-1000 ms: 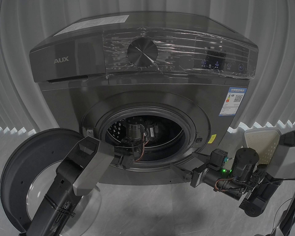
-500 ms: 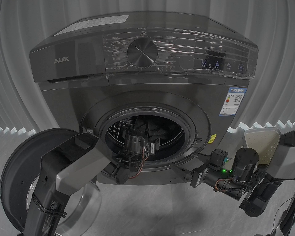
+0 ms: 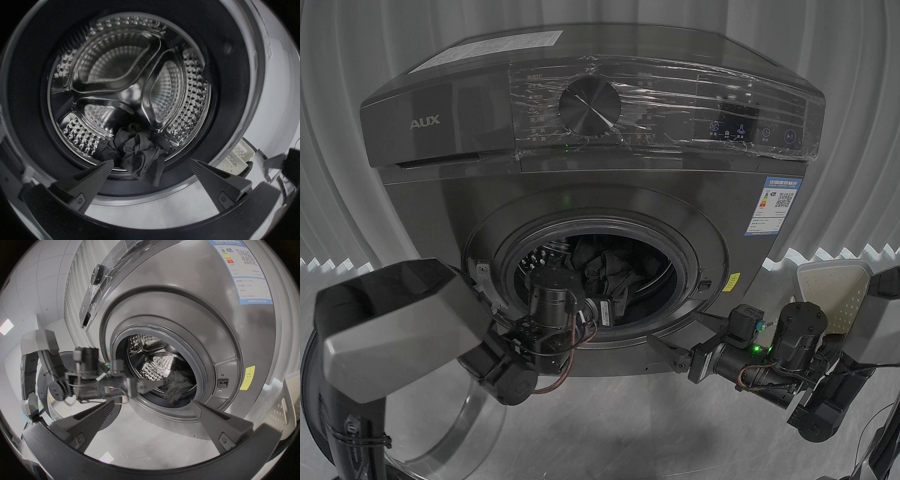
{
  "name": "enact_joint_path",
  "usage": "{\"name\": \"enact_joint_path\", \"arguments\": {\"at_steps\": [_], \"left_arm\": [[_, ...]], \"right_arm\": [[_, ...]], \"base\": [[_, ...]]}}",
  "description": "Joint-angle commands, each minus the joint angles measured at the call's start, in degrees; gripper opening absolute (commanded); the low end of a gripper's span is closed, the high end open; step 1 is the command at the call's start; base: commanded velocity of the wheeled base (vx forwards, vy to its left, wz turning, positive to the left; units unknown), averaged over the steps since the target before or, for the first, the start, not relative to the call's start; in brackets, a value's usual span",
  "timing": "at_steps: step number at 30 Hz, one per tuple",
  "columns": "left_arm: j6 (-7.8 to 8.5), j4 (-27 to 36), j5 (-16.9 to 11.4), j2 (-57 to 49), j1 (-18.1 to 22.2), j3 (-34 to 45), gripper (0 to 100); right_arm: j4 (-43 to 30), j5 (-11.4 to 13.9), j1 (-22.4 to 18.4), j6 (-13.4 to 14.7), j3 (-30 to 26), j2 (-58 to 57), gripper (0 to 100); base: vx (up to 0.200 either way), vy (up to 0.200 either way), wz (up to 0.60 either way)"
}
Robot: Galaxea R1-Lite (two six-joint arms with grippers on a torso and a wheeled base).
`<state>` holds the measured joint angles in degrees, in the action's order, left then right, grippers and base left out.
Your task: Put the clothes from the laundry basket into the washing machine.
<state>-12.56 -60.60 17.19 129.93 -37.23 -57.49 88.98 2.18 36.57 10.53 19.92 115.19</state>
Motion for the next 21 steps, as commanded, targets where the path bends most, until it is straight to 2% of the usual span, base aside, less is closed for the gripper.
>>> {"name": "enact_joint_path", "arguments": {"at_steps": [1, 5, 8, 11, 15, 21], "left_arm": [[-3.35, -0.9, 0.1, -15.1, -4.3, 10.9, 100], [-4.06, -1.2, 0.0, -22.3, -4.9, 16.8, 100], [-5.81, -1.2, 0.0, -26.0, -5.0, 21.2, 100], [-6.87, -1.3, 0.4, -27.1, -5.9, 23.9, 100], [-6.25, -5.1, 3.5, -27.1, -5.9, 27.9, 100], [-5.11, -16.0, 3.6, -26.0, -6.6, 32.3, 100]], "right_arm": [[0.4, 0.0, -0.1, -0.1, -0.3, -0.6, 100], [0.3, 0.0, -0.4, -0.1, -1.0, -2.1, 100], [0.3, 0.0, -0.4, -0.2, -1.3, -2.5, 100], [0.3, -0.1, -0.2, -0.2, -1.6, -2.2, 100], [0.4, -0.1, -0.1, -0.1, -2.2, -2.0, 100], [0.4, -0.1, 0.1, -0.1, -2.3, -2.0, 100]], "base": [[0.0, 0.0, 0.0], [0.0, 0.0, 0.0], [0.0, 0.0, 0.0], [0.0, 0.0, 0.0], [0.0, 0.0, 0.0], [0.0, 0.0, 0.0]]}}
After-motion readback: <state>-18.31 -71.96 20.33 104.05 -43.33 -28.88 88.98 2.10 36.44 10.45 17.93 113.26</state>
